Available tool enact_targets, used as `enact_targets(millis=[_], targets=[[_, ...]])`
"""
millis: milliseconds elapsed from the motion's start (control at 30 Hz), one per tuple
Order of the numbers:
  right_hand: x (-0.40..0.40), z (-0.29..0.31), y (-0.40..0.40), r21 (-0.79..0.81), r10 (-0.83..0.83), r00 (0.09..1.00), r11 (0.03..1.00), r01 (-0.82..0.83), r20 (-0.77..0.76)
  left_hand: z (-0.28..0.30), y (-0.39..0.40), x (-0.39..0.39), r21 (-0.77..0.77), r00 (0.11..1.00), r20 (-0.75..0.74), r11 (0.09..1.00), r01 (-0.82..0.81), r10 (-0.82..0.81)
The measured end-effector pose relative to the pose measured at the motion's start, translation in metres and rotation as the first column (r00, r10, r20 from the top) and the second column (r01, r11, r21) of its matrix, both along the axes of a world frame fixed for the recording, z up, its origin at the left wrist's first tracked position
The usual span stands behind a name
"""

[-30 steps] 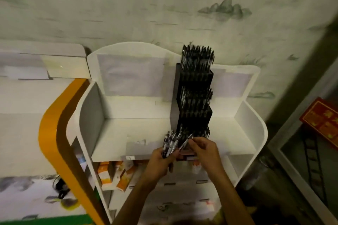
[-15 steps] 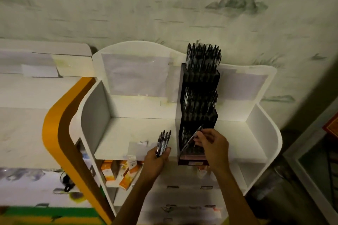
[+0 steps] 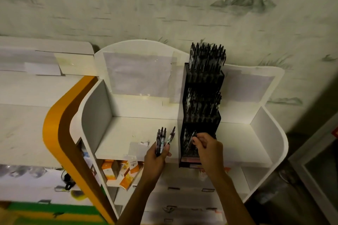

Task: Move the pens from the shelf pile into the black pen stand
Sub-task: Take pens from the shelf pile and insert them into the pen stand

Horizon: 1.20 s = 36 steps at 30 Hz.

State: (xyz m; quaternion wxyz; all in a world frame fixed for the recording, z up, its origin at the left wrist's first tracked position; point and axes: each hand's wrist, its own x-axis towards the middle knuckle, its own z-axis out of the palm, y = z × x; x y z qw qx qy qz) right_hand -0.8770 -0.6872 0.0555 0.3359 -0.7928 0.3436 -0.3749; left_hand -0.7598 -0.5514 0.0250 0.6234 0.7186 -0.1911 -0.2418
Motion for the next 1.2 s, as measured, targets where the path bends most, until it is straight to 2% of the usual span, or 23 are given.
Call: enact_targets(millis=[133, 233, 367, 500, 667, 800, 867, 1067, 1200], targets=[[0.004, -0.006, 0.0, -0.021, 0.011, 0.999, 1.0, -0.012, -0.044, 0.005, -0.003, -0.002, 0.021, 1.0, -0.019, 1.0, -0.012, 0.012], [0.006, -0.004, 0.001, -0.024, 0.016, 0.999, 1.0, -0.017, -0.05, 0.005, -0.002, -0.004, -0.008, 0.995, -0.095, 1.0, 0.011, -0.012], [0.008, 0.0, 0.004, -0.047, 0.01, 0.996, 0.999, -0.014, -0.089, 0.009, 0.0, -0.008, -0.038, 0.994, -0.103, 0.999, 0.016, -0.019], [0.008, -0.011, 0.007, -0.027, 0.042, 0.978, 0.998, -0.048, -0.203, 0.012, 0.002, -0.011, -0.081, 0.995, -0.095, 0.997, 0.011, -0.018], [0.008, -0.019, 0.008, 0.008, -0.025, 0.966, 1.0, 0.028, -0.259, 0.02, 0.005, -0.012, -0.111, 0.99, -0.122, 0.992, 0.055, -0.068], [0.003, -0.016, 0.002, 0.007, -0.025, 0.959, 1.0, 0.029, -0.282, 0.027, 0.006, -0.013, -0.131, 0.983, -0.147, 0.987, 0.094, -0.113], [-0.001, -0.014, 0.003, 0.058, 0.013, 0.972, 0.998, 0.001, -0.234, 0.03, 0.005, -0.015, -0.146, 0.982, -0.145, 0.985, 0.097, -0.118], [-0.007, 0.015, 0.011, 0.298, 0.172, 0.983, 0.937, -0.185, 0.068, 0.033, 0.001, -0.021, -0.11, 0.98, -0.09, 0.98, 0.167, -0.177], [-0.007, 0.023, 0.013, 0.405, 0.172, 0.967, 0.883, -0.237, 0.19, 0.033, -0.001, -0.026, -0.118, 0.969, -0.065, 0.966, 0.228, -0.237]])
